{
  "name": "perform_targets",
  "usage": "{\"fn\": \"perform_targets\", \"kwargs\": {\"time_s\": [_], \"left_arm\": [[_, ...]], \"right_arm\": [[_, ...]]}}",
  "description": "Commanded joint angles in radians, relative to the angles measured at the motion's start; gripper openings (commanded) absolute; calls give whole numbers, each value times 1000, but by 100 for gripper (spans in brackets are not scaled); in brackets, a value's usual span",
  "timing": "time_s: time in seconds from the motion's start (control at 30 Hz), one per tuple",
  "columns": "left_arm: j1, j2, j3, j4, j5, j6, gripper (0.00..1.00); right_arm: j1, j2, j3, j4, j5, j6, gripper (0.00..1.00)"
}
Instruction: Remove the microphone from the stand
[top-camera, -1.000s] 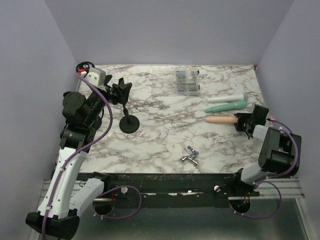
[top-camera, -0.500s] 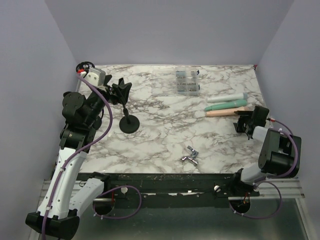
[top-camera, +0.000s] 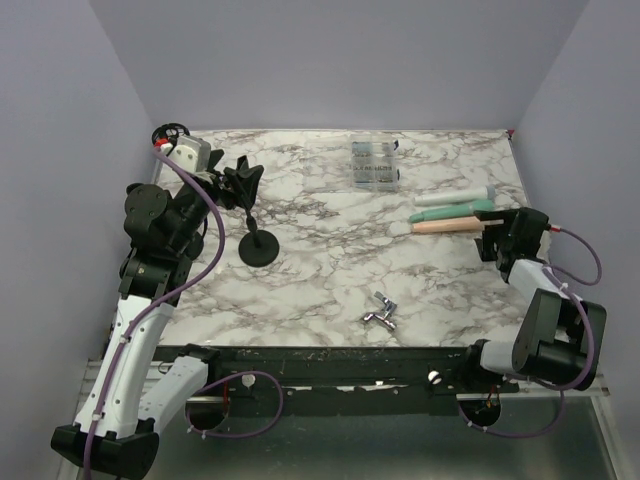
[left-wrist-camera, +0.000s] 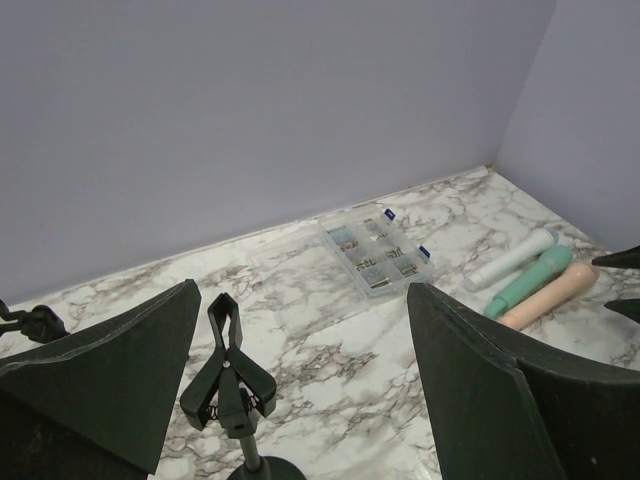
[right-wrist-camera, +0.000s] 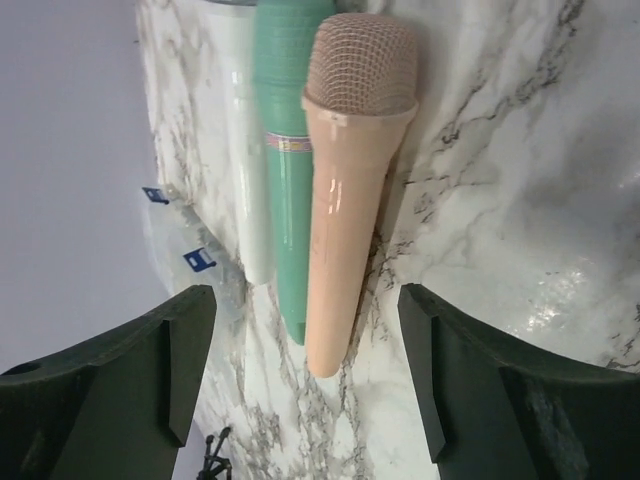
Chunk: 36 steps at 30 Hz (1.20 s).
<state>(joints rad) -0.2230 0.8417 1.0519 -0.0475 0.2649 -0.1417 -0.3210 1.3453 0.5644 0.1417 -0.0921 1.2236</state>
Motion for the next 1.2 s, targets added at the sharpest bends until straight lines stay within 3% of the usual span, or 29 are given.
{"fn": "perform_targets", "kwargs": {"time_s": [0.0, 0.2, 0.43, 0.8, 1.03, 1.17], "left_arm": [[-3, -22, -6, 11, -6, 1, 87], [-3, -55, -17, 19, -15, -5, 87], [-9, -89, -36, 26, -70, -6, 88], [-12, -135, -62, 30, -201, 12, 88], [-12, -126, -64, 26, -223, 28, 88], [-10, -126, -61, 24, -226, 33, 88]], "right_arm": [[-5, -86, -3, -36, -19, -119, 82], [68, -116, 50, -14, -188, -253, 88], [427, -104, 161, 115, -214, -301, 97], [922, 316, 510, 397, -281, -184, 100], [1073, 522, 764, 481, -288, -140, 100], [1108, 551, 808, 522, -253, -148, 100]]}}
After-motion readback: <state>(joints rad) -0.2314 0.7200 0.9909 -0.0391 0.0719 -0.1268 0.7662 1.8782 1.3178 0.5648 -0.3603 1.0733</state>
